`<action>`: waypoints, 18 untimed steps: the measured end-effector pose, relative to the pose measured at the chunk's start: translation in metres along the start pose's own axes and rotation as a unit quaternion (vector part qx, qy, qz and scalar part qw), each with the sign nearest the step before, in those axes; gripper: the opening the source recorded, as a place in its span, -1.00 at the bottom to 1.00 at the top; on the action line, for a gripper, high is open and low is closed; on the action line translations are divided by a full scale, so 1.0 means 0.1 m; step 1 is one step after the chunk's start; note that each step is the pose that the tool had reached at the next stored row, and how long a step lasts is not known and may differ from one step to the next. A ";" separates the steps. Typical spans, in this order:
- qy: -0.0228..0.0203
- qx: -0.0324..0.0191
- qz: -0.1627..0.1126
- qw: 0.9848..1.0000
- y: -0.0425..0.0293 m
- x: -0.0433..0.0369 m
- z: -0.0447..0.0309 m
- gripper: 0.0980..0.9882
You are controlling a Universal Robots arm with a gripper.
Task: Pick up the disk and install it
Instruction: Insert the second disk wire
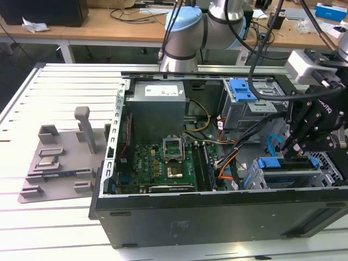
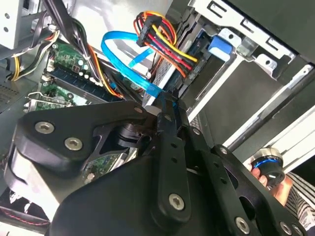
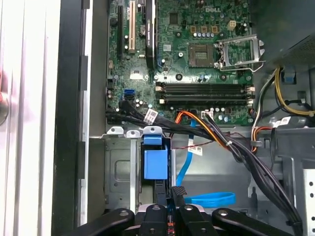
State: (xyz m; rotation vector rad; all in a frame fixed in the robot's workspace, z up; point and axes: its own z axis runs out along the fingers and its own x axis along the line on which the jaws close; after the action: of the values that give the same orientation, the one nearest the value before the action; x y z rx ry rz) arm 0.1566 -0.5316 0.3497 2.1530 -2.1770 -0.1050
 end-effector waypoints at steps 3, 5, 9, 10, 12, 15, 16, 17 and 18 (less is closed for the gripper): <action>0.000 0.000 0.000 1.000 -0.024 0.011 0.014 -0.86; 0.000 0.000 0.000 1.000 -0.044 0.022 0.020 -0.86; 0.000 0.000 0.000 1.000 -0.065 0.030 0.034 -0.86; 0.000 0.000 0.000 1.000 -0.071 0.030 0.036 -0.86; 0.000 0.000 0.000 1.000 -0.084 0.030 0.044 -0.86; 0.000 0.000 0.000 1.000 -0.088 0.035 0.066 -0.86; 0.000 0.000 0.000 1.000 -0.090 0.046 0.079 -0.86; 0.000 0.000 0.000 1.000 -0.091 0.052 0.082 -0.86; 0.000 0.000 0.000 1.000 -0.091 0.053 0.082 -0.86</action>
State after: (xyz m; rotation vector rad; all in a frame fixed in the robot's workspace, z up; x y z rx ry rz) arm 0.1647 -0.5370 0.3407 2.1536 -2.1770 -0.1056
